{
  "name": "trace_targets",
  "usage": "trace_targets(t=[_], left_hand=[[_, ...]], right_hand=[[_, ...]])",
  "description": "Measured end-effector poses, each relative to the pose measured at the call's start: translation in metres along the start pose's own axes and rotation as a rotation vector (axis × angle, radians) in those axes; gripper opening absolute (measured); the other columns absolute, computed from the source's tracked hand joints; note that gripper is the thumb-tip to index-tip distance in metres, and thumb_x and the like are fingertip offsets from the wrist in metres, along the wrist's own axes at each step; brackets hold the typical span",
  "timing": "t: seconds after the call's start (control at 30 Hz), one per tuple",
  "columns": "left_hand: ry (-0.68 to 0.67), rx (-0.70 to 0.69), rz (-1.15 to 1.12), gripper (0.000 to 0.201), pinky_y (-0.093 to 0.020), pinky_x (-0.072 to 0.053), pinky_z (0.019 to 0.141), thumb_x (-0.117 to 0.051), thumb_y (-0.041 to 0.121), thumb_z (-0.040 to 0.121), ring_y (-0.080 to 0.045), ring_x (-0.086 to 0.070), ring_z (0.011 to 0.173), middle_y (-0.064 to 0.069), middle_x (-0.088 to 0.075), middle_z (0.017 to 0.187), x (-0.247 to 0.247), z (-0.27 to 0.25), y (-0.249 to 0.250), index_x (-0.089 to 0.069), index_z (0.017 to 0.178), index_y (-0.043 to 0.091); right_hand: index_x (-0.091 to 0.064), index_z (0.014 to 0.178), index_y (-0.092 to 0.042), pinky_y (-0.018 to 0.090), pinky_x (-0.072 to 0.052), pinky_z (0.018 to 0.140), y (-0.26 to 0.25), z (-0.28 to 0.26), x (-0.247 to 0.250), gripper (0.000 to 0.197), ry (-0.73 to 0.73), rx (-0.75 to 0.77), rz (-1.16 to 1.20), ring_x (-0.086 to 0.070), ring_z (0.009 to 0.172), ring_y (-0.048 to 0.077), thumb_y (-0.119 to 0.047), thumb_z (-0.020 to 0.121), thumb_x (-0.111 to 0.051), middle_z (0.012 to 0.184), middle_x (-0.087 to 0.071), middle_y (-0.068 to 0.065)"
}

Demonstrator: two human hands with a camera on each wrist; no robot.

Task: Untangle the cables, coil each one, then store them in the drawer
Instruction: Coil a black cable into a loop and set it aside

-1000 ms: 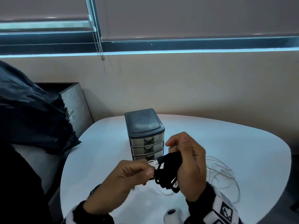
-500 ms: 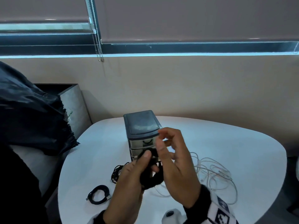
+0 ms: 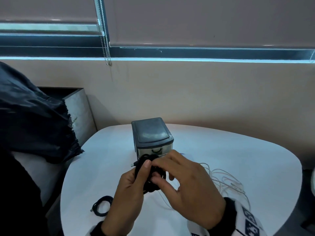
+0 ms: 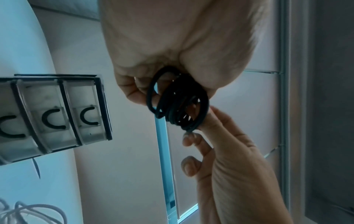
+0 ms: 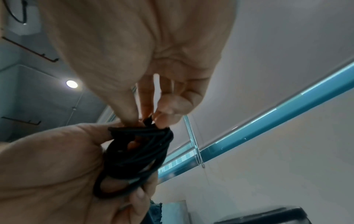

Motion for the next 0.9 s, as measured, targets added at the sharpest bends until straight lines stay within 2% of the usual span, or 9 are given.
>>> trace_targets(t=[0.07,0.2,0.27,0.3,0.43,0.57,0.67,0.83,0.9], left_hand=[[-0.018,-0.013,0.008,0.042,-0.028,-0.059,0.075,-0.054,0.048,0.079,-0.035,-0.07,0.089,-0.024,-0.072,0.093,0.002,0.0,0.004,-0.078,0.087,0.014],[-0.062,-0.094,0.121,0.041,-0.05,-0.057,0.087,-0.067,0.056,0.085,-0.046,-0.066,0.093,-0.023,-0.072,0.09,0.002,-0.002,0.012,-0.076,0.089,0.016],[-0.087,-0.084,0.166,0.044,-0.055,-0.053,0.09,-0.073,0.056,0.077,-0.048,-0.064,0.093,-0.026,-0.07,0.091,0.004,-0.001,0.008,-0.075,0.088,0.013],[-0.097,-0.067,0.173,0.044,-0.053,-0.054,0.088,-0.076,0.053,0.073,-0.046,-0.065,0.092,-0.027,-0.07,0.091,0.007,0.0,0.006,-0.076,0.089,0.012],[-0.164,-0.037,0.15,0.019,-0.019,-0.055,0.064,-0.087,0.018,0.075,-0.014,-0.072,0.078,-0.01,-0.077,0.091,0.01,0.001,0.01,-0.079,0.092,0.015],[-0.083,-0.16,0.499,0.021,-0.031,-0.059,0.068,-0.074,0.019,0.076,-0.011,-0.068,0.072,0.005,-0.073,0.082,0.012,-0.003,0.018,-0.071,0.095,0.028],[-0.059,-0.102,0.447,0.033,-0.025,-0.054,0.063,-0.077,0.015,0.082,-0.009,-0.066,0.068,0.01,-0.07,0.077,0.018,-0.001,0.006,-0.058,0.106,0.025],[-0.05,-0.019,0.432,0.03,-0.024,-0.056,0.072,-0.081,0.01,0.079,-0.016,-0.071,0.075,-0.001,-0.073,0.079,0.043,0.0,-0.017,-0.068,0.101,0.024],[-0.073,0.057,0.369,0.026,-0.026,-0.056,0.072,-0.08,0.006,0.08,-0.02,-0.072,0.073,-0.009,-0.075,0.084,0.049,-0.005,-0.033,-0.074,0.098,0.025]], right_hand=[[-0.065,0.106,-0.034,0.017,-0.045,0.059,-0.002,0.001,-0.001,0.015,-0.021,0.005,0.0,-0.049,0.069,0.002,-0.033,0.091,-0.063,0.088,-0.055,-0.016],[-0.065,0.091,-0.034,0.02,-0.042,0.052,-0.001,0.006,0.0,0.006,-0.043,-0.013,-0.084,-0.051,0.066,0.005,-0.033,0.087,-0.06,0.083,-0.053,-0.016],[-0.067,0.088,-0.033,0.021,-0.042,0.051,0.0,0.008,-0.002,0.01,-0.091,0.007,-0.116,-0.052,0.065,0.004,-0.033,0.086,-0.057,0.08,-0.055,-0.015],[-0.069,0.088,-0.032,0.021,-0.042,0.051,0.001,0.009,0.0,0.012,-0.096,0.024,-0.105,-0.053,0.064,0.004,-0.034,0.086,-0.057,0.079,-0.057,-0.015],[-0.071,0.087,-0.033,0.022,-0.045,0.056,0.012,0.01,0.012,0.013,-0.052,0.024,0.041,-0.054,0.065,0.001,-0.039,0.09,-0.06,0.076,-0.058,-0.017],[-0.062,0.085,-0.028,0.02,-0.042,0.056,0.019,0.003,-0.003,0.022,-0.081,-0.018,0.014,-0.048,0.067,0.002,-0.042,0.095,-0.049,0.082,-0.049,-0.018],[-0.053,0.085,-0.025,0.031,-0.048,0.06,0.025,-0.001,-0.015,0.027,-0.119,-0.073,0.064,-0.051,0.072,0.009,-0.044,0.098,-0.039,0.085,-0.047,-0.014],[-0.058,0.092,-0.016,0.033,-0.057,0.054,0.065,-0.002,-0.014,0.028,0.027,-0.441,0.538,-0.073,0.07,0.015,-0.04,0.098,-0.045,0.089,-0.068,-0.005],[-0.058,0.091,-0.013,0.032,-0.056,0.054,0.077,-0.009,-0.037,0.023,-0.056,-0.513,0.588,-0.073,0.072,0.016,-0.033,0.098,-0.049,0.091,-0.07,-0.003]])
Point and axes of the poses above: each hand's wrist, its own z-axis towards the middle knuckle, its own x-axis out of the back of the hand, y = z × x, the point moved 10 cm from there along z, towards the middle knuckle
